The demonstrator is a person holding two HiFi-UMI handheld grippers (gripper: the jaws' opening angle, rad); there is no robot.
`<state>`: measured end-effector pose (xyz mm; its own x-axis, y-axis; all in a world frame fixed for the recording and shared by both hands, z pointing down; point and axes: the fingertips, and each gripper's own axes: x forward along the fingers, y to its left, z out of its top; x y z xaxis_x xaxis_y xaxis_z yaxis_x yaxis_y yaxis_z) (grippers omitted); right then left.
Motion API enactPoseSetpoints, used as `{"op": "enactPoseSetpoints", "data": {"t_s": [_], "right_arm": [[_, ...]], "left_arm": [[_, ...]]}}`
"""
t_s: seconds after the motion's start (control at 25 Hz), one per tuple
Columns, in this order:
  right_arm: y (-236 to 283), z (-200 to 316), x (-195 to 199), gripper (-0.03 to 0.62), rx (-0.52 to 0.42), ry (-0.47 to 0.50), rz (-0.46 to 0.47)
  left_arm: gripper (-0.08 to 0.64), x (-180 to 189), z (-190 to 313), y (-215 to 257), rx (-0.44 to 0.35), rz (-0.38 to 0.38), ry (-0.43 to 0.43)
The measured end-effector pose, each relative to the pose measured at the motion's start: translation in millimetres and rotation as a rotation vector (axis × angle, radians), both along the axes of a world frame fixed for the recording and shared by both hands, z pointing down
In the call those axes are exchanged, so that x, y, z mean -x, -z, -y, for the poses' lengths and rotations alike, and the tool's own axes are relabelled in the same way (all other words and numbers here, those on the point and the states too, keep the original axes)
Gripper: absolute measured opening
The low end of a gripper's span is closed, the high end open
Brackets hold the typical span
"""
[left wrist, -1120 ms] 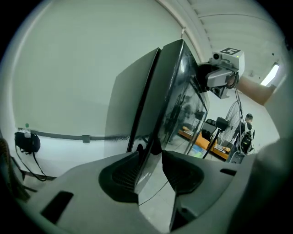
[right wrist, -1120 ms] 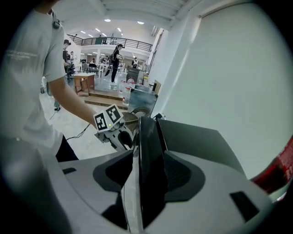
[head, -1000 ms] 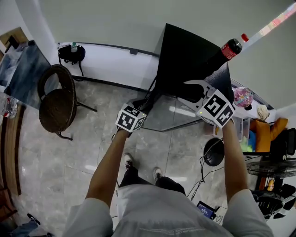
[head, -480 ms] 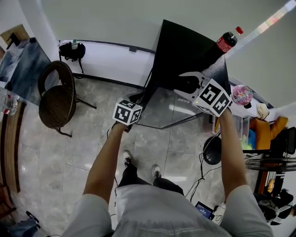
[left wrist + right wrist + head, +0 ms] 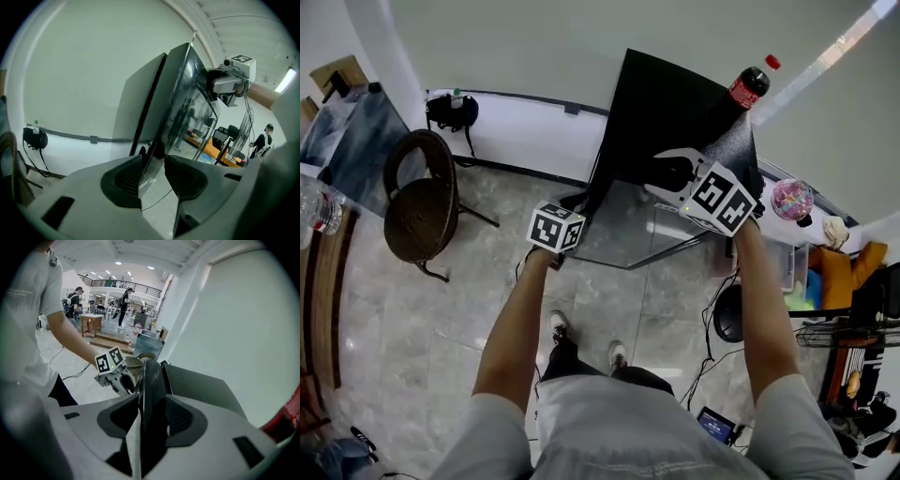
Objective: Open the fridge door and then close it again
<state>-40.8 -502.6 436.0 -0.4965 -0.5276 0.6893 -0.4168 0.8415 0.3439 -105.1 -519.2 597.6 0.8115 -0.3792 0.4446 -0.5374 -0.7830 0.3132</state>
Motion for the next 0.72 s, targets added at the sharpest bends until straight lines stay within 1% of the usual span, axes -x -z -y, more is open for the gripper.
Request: {"op": "enactPoseSetpoints", "data": {"t_s": [0.12,0.2,0.28,0.52,0.72], "right_arm": [[-1,-12,6,0.176,0.007,0.038,0.003],[-2,-22,8,0.176,0.017,0.072,0.002],[-2,-29,11,0.178,0.023,0.096,0.000],[0,-45,15,0.178,0.018,0.152,0.005],[0,-61,17,0.178,-0.009,0.222,0.008]], "left_arm": [[0.131,5,-15,-2,0.013,0.006,-0.044],[0.130,9,-28,-3,0.023,-0.008,-0.054],[0.130,12,-37,-3,0.021,-0.010,-0.035],[0.130,15,-54,-2,0.021,0.016,0.020],[0.130,17,-73,-3,0.018,0.023,0.066]]}}
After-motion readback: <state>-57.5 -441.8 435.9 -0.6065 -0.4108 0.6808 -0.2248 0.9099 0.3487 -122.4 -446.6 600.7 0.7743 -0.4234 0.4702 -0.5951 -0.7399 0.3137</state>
